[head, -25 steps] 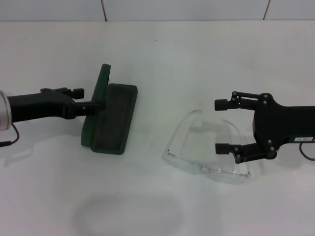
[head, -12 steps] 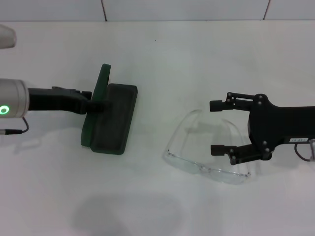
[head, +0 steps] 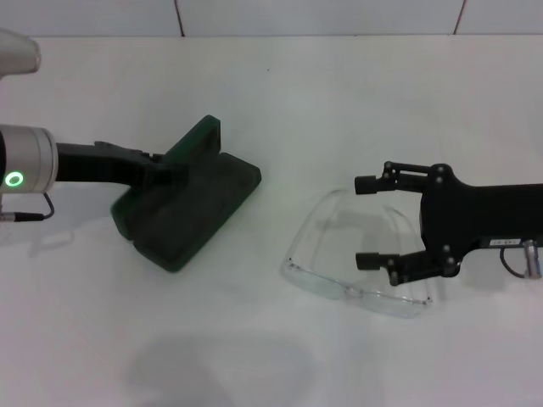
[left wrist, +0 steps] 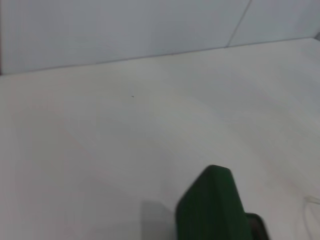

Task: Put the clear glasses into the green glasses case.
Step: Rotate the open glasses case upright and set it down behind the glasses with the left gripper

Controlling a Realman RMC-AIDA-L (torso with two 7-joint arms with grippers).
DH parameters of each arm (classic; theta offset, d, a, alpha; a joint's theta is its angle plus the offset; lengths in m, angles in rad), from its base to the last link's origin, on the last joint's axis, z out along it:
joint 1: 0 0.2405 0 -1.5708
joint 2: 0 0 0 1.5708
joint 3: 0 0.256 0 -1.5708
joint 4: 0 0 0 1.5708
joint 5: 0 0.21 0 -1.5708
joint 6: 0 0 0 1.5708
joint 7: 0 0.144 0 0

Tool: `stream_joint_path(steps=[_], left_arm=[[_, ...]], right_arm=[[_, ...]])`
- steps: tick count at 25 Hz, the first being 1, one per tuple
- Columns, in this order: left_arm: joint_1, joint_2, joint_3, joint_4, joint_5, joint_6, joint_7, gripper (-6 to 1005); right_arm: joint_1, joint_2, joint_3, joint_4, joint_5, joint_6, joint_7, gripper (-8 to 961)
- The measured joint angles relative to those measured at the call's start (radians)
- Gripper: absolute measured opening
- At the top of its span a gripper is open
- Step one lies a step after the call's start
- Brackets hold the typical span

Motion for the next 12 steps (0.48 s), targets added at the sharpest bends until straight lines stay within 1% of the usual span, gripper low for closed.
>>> stream_joint_path(steps=[1,5,8,11,12], left_arm=[[-0.002,0.000,0.000,0.000,0.001,-0.008,0.000,608],[-0.003,0.001,0.000,0.000,0.003,-0.039,0.006,364],[-0.007,0.003,0.001,0.004,0.004,-0.047,0.032,284],[-0.023,0.004,0.001,0.008,0.004,-0.059,0.107,204],[-0.032,0.004,0.001,0.007,0.003,-0.067,0.146,204]], right_arm=[[0.000,0.001,0.000,-0.007,-0.011,0.000,-0.006,869],[-0.005,0.005,0.000,-0.043,-0.050,0.000,-0.017,869],[-0.006,0.006,0.000,-0.050,-0.058,0.000,-0.019,870],[-0.005,0.007,0.000,-0.052,-0.062,-0.016,-0.022,870],[-0.005,0.008,0.000,-0.053,-0.063,-0.019,-0.025,870]])
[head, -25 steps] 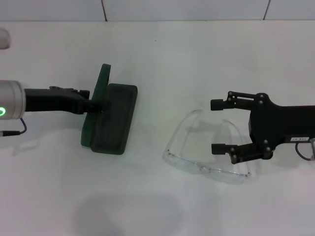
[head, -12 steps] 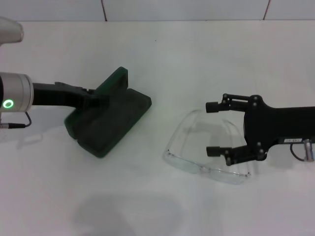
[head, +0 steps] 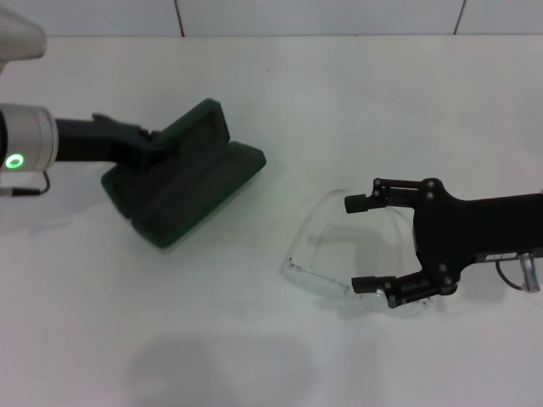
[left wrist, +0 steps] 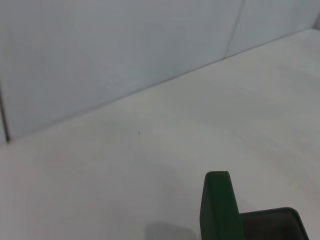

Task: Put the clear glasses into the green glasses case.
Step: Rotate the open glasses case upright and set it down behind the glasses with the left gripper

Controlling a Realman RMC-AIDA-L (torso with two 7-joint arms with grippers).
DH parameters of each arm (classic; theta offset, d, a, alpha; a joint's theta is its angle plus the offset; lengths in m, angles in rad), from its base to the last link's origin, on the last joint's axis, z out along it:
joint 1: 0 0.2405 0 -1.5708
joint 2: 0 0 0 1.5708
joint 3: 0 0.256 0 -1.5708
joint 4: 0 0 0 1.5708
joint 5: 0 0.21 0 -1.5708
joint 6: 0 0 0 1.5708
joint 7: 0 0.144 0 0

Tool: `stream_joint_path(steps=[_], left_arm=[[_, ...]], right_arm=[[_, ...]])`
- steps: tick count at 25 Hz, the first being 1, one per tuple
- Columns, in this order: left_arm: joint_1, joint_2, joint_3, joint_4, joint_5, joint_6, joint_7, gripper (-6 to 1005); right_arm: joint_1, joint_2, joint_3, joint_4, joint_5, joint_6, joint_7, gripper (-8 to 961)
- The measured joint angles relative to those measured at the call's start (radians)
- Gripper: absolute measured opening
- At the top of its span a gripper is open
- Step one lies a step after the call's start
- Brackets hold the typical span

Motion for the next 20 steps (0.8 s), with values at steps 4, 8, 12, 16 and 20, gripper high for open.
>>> stream_joint_path(steps=[4,8,12,16,20], left_arm=[[-0.041,-0.002,0.001,-0.008,-0.005,-0.017,0.146,205],[-0.100,-0.008,0.040,-0.054,-0.046,-0.034,0.365,205],[-0.187,-0.006,0.073,-0.157,-0.078,-0.061,0.481,205],[-0.261,-0.007,0.138,-0.222,-0.076,-0.063,0.511,206],[-0.284,-0.009,0.218,-0.224,-0.086,-0.064,0.514,206]], right_arm=[[-0.001,0.006,0.000,-0.001,-0.001,-0.003,-0.009,869],[-0.003,0.014,0.000,-0.001,-0.020,-0.002,-0.012,870],[-0.004,0.023,0.000,-0.001,-0.037,0.006,-0.014,870],[-0.012,0.024,0.000,0.005,-0.038,0.008,-0.021,870],[-0.027,0.030,0.000,0.009,-0.038,0.009,-0.039,870]])
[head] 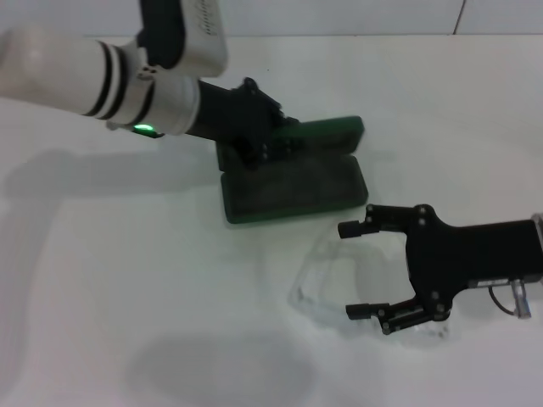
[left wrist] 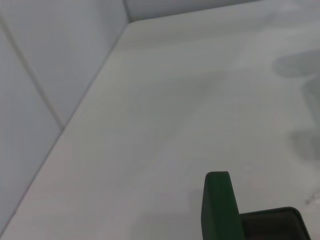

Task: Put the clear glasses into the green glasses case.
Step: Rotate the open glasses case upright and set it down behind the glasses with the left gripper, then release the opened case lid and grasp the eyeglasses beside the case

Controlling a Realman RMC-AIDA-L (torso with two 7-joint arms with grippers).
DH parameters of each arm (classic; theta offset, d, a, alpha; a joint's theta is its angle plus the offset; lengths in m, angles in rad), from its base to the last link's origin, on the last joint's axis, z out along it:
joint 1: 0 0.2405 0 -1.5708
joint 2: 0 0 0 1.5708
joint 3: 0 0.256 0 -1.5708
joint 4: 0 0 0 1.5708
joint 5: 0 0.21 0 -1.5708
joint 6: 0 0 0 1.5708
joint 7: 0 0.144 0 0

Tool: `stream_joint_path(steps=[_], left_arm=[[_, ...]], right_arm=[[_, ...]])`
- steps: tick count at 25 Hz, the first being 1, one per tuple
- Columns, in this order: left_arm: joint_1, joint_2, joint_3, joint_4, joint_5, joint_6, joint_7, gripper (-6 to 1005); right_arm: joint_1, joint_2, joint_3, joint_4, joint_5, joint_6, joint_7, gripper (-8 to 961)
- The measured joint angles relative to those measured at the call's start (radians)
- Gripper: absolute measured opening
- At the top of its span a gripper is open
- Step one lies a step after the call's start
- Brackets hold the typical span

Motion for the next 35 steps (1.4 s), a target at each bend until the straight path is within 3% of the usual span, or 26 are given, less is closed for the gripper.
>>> stream_joint_path(steps=[6,17,21,24,29,32,35], left_arm=[[-0.018,-0.003,0.080,0.000,-0.025,-0.010,0.003,207],[0.011,-0.001,0.092,0.046,-0.044,0.026,-0.015,208],[0.050,-0.001,0.088,0.122,-0.049,0.060,-0.051,374],[0.101,-0.001,0.085,0.189,-0.105,0.099,-0.071,431],[0.271,0.002,0.052,0.259,-0.378,0.213,0.022,481],[0.418,-0.001,0.024,0.241,-0.548,0.230,0.150,540],[0.526,0.001,0.004,0.179,-0.704,0.232,0.279,559]], right_arm=[[-0.014,0.007,0.000,0.001,0.000,0.001,-0.004,869],[-0.030,0.008,0.002,0.001,0.003,-0.001,0.001,869],[-0.030,0.009,0.002,0.001,0.002,0.000,0.003,869],[-0.030,0.006,0.002,-0.001,0.005,-0.003,0.016,869],[-0.033,-0.022,0.042,-0.068,-0.025,-0.010,0.192,869],[-0.038,-0.053,0.080,-0.202,-0.105,-0.034,0.385,870],[-0.057,-0.056,0.142,-0.436,-0.263,-0.054,0.629,870]])
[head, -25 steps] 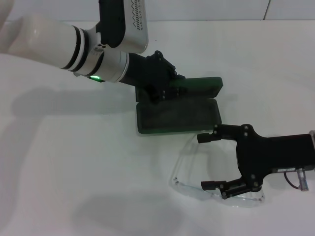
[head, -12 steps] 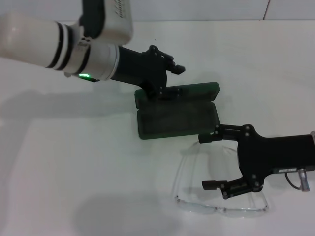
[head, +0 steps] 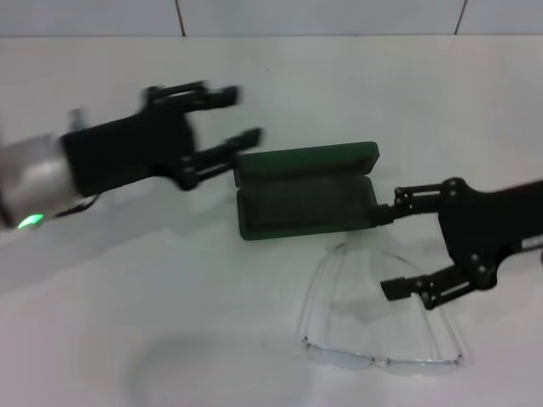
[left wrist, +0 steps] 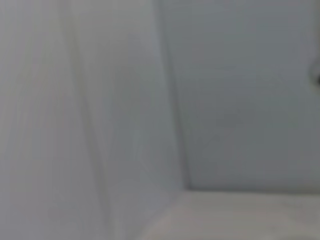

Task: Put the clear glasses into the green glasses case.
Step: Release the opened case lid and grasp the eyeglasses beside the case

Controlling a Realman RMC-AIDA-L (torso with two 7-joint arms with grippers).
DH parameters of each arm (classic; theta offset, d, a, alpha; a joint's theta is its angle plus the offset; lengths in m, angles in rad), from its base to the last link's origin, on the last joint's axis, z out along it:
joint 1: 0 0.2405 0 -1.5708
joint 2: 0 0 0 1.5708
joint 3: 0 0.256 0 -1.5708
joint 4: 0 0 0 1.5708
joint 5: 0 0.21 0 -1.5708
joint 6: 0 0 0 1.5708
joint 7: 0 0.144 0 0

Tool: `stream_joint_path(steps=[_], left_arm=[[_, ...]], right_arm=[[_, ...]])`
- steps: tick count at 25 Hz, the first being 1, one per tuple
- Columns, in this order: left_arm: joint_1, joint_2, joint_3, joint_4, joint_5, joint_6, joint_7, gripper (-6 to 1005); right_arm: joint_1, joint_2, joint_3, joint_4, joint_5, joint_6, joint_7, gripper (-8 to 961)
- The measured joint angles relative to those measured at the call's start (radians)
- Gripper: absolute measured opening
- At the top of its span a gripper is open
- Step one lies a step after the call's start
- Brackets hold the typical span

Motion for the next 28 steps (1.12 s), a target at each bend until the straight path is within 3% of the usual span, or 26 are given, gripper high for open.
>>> stream_joint_path(steps=[2,6,7,9,14,20,28], left_arm=[[0.044,0.001,-0.023,-0.046,-0.064,0.001,0.059,559],[0.069,0.001,-0.087,-0.112,-0.087,0.002,0.086,559],[0.065,0.002,-0.103,-0.137,-0.085,0.001,0.093,559],[0.046,0.003,-0.124,-0.183,-0.083,0.001,0.112,559],[0.030,0.007,-0.142,-0.212,-0.081,-0.001,0.119,559],[0.029,0.016,-0.152,-0.215,-0.086,-0.002,0.104,559],[0.027,0.007,-0.167,-0.219,-0.078,-0.004,0.104,559]], right_arm=[[-0.007,0.021,0.039,-0.149,-0.137,-0.001,0.169,870],[0.044,0.112,0.079,-0.440,-0.498,-0.117,0.468,870],[0.066,0.133,0.075,-0.475,-0.553,-0.162,0.496,870],[0.101,0.154,0.045,-0.502,-0.628,-0.224,0.516,850],[0.163,0.153,-0.051,-0.480,-0.690,-0.222,0.542,800],[0.177,0.154,-0.148,-0.468,-0.741,-0.182,0.538,694],[0.197,0.160,-0.324,-0.457,-0.784,-0.097,0.551,691]])
